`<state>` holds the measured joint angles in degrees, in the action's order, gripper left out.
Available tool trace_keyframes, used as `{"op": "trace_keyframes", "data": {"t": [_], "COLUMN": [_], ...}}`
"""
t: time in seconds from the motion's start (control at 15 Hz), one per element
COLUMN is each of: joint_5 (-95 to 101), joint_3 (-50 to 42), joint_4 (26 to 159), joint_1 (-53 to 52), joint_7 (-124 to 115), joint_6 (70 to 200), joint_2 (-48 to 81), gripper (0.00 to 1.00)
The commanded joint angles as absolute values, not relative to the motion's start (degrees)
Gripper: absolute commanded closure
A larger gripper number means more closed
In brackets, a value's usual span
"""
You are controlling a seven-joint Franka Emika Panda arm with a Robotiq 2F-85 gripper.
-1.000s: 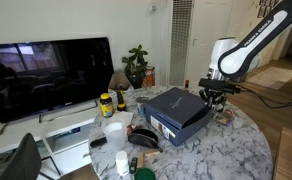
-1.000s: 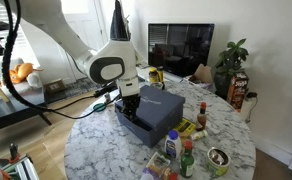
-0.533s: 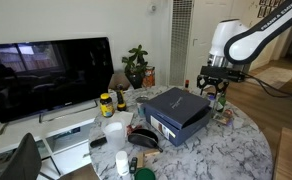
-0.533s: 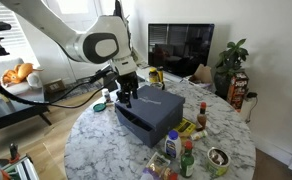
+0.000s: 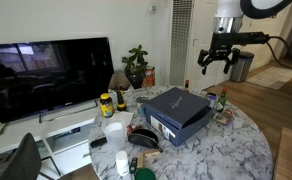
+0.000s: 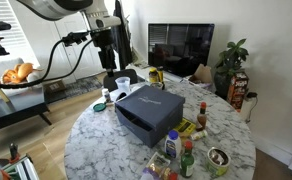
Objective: Place the clear box in the blue box the cover it
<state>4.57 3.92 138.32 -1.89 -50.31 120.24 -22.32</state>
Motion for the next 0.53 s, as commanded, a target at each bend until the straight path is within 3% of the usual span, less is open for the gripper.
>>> {"op": "trace_keyframes", "data": {"t": [0.0,0.47], "joint_5": [2.8,3.3], "joint_3": [5.5,7.6], "joint_4": [134.9,133.7], "joint_1": [-2.7,-1.5], "joint_7": [-41.7,-40.9], "joint_6": [113.4,113.2], "joint_2": [-23.4,-22.9], "gripper": [0.0,0.0]}}
